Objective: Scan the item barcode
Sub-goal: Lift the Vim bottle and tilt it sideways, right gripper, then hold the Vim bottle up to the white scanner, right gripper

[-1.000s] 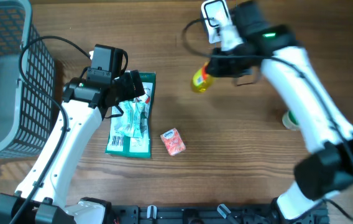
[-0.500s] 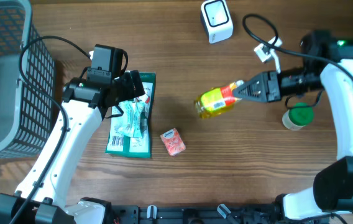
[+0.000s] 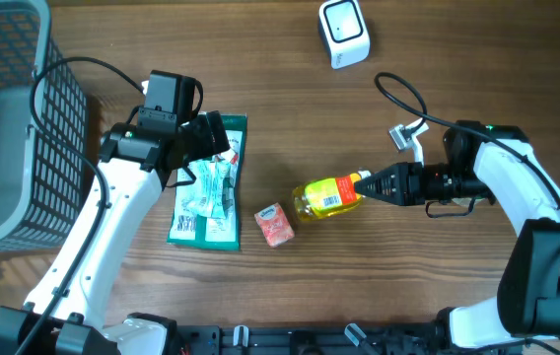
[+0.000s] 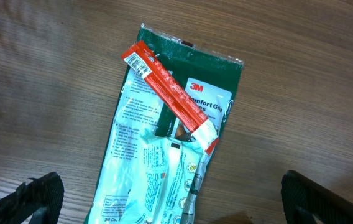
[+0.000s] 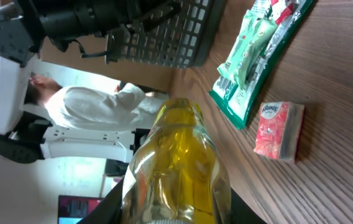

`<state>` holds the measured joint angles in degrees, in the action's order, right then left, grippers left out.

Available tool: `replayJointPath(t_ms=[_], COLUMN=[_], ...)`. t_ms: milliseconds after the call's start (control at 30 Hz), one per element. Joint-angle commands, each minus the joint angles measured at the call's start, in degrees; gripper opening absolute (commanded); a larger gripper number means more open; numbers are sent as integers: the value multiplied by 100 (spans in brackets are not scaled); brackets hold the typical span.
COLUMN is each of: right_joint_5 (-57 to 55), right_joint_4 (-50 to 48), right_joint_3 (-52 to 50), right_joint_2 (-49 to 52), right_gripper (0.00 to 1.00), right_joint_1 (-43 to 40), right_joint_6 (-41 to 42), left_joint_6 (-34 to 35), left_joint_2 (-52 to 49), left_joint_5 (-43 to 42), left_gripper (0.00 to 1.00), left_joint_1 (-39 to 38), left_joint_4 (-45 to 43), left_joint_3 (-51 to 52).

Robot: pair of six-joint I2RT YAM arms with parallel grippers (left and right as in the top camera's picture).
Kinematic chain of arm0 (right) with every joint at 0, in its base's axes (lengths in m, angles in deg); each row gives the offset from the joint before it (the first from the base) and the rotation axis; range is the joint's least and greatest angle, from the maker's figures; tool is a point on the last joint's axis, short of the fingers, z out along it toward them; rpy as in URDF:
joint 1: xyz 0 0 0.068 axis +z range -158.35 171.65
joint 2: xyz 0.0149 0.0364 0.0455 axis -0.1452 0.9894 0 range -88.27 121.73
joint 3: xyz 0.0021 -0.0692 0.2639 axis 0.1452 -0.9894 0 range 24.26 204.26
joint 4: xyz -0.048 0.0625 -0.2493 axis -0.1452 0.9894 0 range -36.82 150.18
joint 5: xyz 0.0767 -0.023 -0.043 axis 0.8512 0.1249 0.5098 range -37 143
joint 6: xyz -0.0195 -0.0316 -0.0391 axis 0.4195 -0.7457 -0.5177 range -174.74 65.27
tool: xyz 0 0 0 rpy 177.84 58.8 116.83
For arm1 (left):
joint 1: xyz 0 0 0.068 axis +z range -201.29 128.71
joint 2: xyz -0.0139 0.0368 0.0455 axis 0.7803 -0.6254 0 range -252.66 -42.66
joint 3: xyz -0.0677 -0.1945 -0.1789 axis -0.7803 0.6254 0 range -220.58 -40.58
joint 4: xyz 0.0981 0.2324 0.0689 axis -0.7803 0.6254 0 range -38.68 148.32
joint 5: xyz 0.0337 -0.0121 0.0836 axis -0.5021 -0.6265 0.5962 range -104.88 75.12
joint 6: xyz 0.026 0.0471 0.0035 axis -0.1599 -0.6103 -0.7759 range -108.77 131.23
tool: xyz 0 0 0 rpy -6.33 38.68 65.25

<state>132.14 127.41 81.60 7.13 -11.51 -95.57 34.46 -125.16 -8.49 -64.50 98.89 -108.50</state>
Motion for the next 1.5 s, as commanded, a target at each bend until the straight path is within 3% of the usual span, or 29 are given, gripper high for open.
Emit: replayJointPath(t_ms=[0, 333, 433, 500, 533, 633, 700, 833, 967, 1133, 1267, 1467], right_joint_5=[457, 426, -501, -1961, -2708, -3773, -4404, -6006, -7259, -7908, -8806, -10413], right_joint_4=[-9, -111, -1207, -2245, -2568, -2448, -2026, -702, -247, -577, -1213, -2618], right_joint_3=[-7, -7, -7, 0, 66, 643, 1353, 3696, 5462, 5648, 5648, 5643], right_joint_2=[-74, -74, -74, -85, -140, -442, -599, -560, -420, -94, 590, 1921], right_gripper=[23, 22, 22, 22, 20, 19, 18, 18, 18, 23, 17, 20], right_joint_1=[9, 9, 9, 15, 50, 184, 348, 966, 1497, 1687, 1915, 2514], right_joint_6=[-116, -52, 1784, 3840, 4474, 5018, 5051, 5139, 5128, 4531, 4083, 2240], left_joint_6=[-48, -48, -48, -48, -48, -48, -48, -48, -46, -48, -48, -48], left_joint_2=[22, 22, 22, 22, 22, 22, 22, 22, 22, 22, 22, 22], left_joint_5=[76, 76, 76, 76, 76, 76, 76, 76, 76, 76, 76, 76], left_gripper=[100, 100, 100, 100, 100, 100, 100, 100, 100, 100, 100, 100], left_joint_1=[22, 22, 22, 22, 22, 22, 22, 22, 22, 22, 22, 22], left_joint_4=[-15, -17, -17, -15, -15, -17, -15, -17, -17, -17, -17, -15], left_joint_3=[-76, -76, -76, -76, -76, -76, -76, -76, -76, -76, -76, -76])
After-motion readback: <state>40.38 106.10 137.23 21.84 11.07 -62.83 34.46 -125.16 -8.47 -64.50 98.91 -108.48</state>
